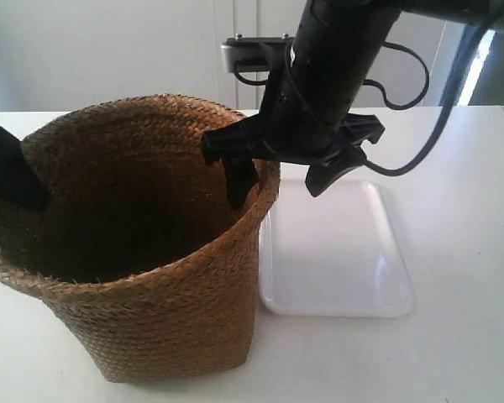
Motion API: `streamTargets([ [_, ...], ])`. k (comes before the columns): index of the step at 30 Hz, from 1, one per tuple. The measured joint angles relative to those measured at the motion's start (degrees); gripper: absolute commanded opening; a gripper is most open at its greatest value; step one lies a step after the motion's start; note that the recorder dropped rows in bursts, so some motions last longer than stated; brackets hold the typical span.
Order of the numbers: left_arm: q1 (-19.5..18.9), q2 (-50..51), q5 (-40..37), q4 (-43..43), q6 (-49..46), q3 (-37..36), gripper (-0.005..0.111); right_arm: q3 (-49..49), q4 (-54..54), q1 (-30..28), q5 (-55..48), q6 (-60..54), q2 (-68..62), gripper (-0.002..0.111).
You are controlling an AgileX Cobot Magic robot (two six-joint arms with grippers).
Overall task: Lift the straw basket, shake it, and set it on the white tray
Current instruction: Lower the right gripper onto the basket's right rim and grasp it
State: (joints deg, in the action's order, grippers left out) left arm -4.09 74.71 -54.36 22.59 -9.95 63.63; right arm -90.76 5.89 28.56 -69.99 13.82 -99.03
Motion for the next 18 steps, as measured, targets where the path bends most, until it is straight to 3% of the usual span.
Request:
streamTargets([
  [7,0.0,0.8,-0.2,1.6,-1.5,0.0,0.075,0.0,0.0,0.0,0.0,0.0,-1.1,0.080],
  [10,0.0,0.8,0.9,2.7,-1.9,0.0,0.064,0.0,0.0,0.0,0.0,0.0,-1.1,0.078],
  [12,0.0,0.8,1.9,3.1,-2.0,0.0,0.047,0.0,0.0,0.0,0.0,0.0,-1.1,0.064],
  [18,0.0,0.8,3.9,5.9,-2.1,0.0,0.009,0.0,0.5,0.0,0.1,1.2,-1.1,0.003],
])
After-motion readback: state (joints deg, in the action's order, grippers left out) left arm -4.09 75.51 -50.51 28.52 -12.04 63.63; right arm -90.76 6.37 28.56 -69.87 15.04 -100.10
